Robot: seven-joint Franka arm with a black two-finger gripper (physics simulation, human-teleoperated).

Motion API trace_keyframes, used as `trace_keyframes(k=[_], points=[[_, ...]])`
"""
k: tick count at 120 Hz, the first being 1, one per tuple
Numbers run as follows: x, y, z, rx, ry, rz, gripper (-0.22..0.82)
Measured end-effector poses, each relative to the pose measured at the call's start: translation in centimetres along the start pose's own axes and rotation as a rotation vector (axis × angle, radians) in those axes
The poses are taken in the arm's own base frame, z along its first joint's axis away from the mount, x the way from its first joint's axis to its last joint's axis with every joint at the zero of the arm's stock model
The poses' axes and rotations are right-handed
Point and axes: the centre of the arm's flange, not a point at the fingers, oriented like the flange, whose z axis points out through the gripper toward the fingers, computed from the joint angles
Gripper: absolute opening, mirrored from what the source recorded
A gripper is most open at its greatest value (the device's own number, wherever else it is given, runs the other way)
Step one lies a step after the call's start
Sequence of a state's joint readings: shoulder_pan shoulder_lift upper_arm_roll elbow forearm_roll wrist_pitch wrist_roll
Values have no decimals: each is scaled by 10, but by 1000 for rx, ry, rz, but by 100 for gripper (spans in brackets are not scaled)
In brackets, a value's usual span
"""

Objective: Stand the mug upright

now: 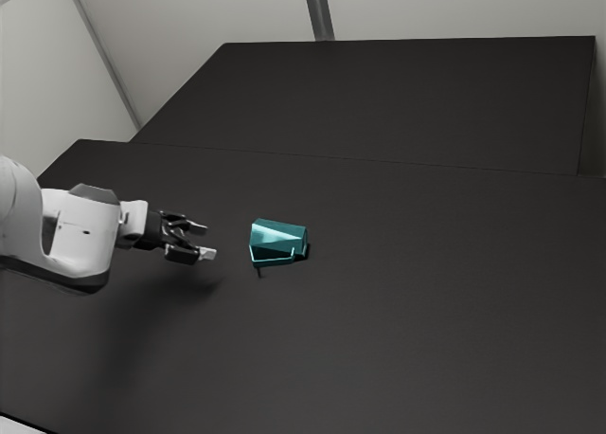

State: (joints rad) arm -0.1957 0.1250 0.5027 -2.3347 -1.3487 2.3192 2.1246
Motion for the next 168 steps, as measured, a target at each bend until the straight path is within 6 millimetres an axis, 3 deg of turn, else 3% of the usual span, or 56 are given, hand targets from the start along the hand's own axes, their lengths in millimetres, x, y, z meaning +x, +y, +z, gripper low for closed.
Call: trace_keyframes(k=[51, 113, 168], points=[[12, 12, 24, 4, -1, 16, 48], [28, 31, 50, -9, 53, -11, 58], [40, 49, 74, -23, 84, -31, 57]])
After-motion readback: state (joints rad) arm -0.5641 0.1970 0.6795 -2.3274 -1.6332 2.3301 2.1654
